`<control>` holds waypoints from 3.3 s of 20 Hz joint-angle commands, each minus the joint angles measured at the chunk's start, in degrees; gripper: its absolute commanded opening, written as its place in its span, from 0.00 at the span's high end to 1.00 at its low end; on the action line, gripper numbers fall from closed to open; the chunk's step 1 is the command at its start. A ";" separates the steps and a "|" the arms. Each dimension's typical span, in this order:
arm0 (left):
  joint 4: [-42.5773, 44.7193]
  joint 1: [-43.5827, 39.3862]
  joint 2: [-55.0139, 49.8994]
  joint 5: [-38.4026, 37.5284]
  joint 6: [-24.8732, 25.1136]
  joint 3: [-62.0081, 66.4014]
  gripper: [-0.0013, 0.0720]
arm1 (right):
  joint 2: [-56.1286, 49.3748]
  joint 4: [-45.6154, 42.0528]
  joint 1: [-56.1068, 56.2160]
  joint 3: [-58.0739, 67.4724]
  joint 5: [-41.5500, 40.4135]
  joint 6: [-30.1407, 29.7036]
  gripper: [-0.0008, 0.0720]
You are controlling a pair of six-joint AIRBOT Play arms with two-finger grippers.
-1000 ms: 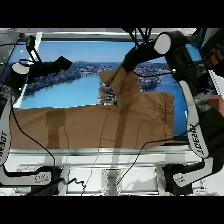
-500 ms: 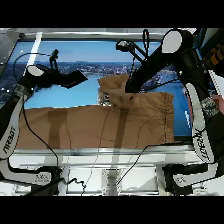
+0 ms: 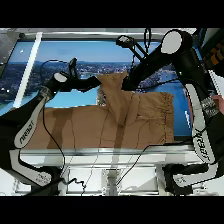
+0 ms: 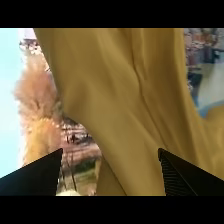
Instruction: Fold the clothes and pants, and hang the long-sleeved shirts on hangers.
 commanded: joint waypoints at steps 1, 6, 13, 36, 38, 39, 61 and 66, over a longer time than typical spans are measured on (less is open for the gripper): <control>-0.39 -1.97 -3.58 7.63 -0.04 0.00 0.03 | 0.13 0.15 0.04 0.02 -0.42 0.13 0.31; -0.48 -2.34 -6.60 15.39 -5.57 0.24 0.11 | 0.13 0.83 0.04 0.02 -0.44 0.13 0.31; -0.42 -6.99 -10.23 17.22 -5.55 5.11 0.13 | 0.13 1.05 0.04 0.02 -0.37 0.20 0.31; 17.35 -2.45 9.07 32.13 -11.08 10.08 0.96 | 0.13 -6.19 -0.02 0.02 -0.90 3.61 0.48; 24.06 -0.46 12.55 32.13 -11.08 10.08 0.96 | 0.13 -6.71 -0.02 0.02 -1.01 3.56 0.48; 26.36 0.68 13.99 32.13 -11.08 10.08 0.96 | 0.13 -7.28 -0.13 0.02 -1.25 3.56 0.48; 54.18 20.76 19.52 -7.74 -11.06 9.99 0.96 | 0.07 9.90 -44.19 -27.54 -7.91 0.42 0.95; 54.18 20.76 19.52 -7.74 -11.06 9.99 0.96 | 0.50 27.23 -54.95 -48.26 -12.00 -9.64 0.81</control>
